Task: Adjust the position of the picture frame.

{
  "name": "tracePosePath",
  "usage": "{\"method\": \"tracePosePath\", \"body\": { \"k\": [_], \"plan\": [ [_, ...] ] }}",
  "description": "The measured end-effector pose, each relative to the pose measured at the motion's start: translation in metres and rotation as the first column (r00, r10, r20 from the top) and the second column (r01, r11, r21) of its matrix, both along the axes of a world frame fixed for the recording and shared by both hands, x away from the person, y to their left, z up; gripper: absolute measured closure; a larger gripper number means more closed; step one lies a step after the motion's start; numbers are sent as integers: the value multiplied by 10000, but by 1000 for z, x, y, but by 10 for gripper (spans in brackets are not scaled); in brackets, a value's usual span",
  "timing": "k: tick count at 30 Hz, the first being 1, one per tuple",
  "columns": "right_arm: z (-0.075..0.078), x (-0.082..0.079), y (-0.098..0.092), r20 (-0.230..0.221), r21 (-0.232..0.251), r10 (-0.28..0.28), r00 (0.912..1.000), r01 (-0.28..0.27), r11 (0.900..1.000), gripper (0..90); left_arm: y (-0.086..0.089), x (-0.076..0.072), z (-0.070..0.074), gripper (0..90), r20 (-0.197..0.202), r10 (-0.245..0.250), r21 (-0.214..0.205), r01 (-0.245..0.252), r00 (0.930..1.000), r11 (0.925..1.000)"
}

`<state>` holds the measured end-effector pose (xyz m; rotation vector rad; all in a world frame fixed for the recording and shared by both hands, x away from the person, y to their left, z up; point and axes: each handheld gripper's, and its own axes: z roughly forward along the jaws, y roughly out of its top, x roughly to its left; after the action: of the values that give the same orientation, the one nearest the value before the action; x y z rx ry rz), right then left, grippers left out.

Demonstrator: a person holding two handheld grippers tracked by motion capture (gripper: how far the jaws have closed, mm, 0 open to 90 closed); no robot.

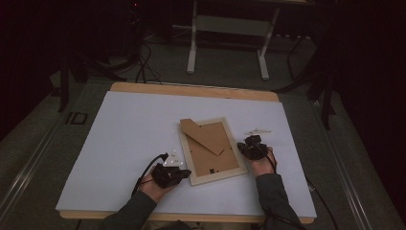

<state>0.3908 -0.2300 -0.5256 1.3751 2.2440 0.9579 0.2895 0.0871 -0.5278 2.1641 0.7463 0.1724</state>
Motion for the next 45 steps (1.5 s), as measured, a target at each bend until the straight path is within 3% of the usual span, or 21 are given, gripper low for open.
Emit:
{"method": "tracePosePath", "body": {
  "k": [17,21,28,30,34,38,45],
  "plan": [
    [-2,1,-5,-30,-71,-66,10000,66,10000,899,-14,-4,0,900,99,-510,30,510,9986,9987],
    [4,-5,-8,197,14,-29,9998,29,10000,898,-13,-2,0,900,125,-560,77,559,9984,9984],
    [17,-21,-11,550,66,306,9980,-310,9995,881,0,8,4,900,29,47,-434,-45,10000,9990],
    [18,-26,-11,576,125,440,9974,-448,9989,873,3,11,9,900,310,181,-220,-174,9994,9996],
    [21,-36,-12,554,222,579,9968,-592,9980,869,12,21,25,900,634,529,-541,-495,9966,9973],
    [23,-45,-13,604,281,697,9957,-715,9970,868,24,35,38,900,877,1003,-707,-943,9911,9930],
    [25,-62,-16,654,76,968,9932,-975,9952,863,46,63,49,900,1013,1974,-935,-1882,9751,9777]
  ]
}}
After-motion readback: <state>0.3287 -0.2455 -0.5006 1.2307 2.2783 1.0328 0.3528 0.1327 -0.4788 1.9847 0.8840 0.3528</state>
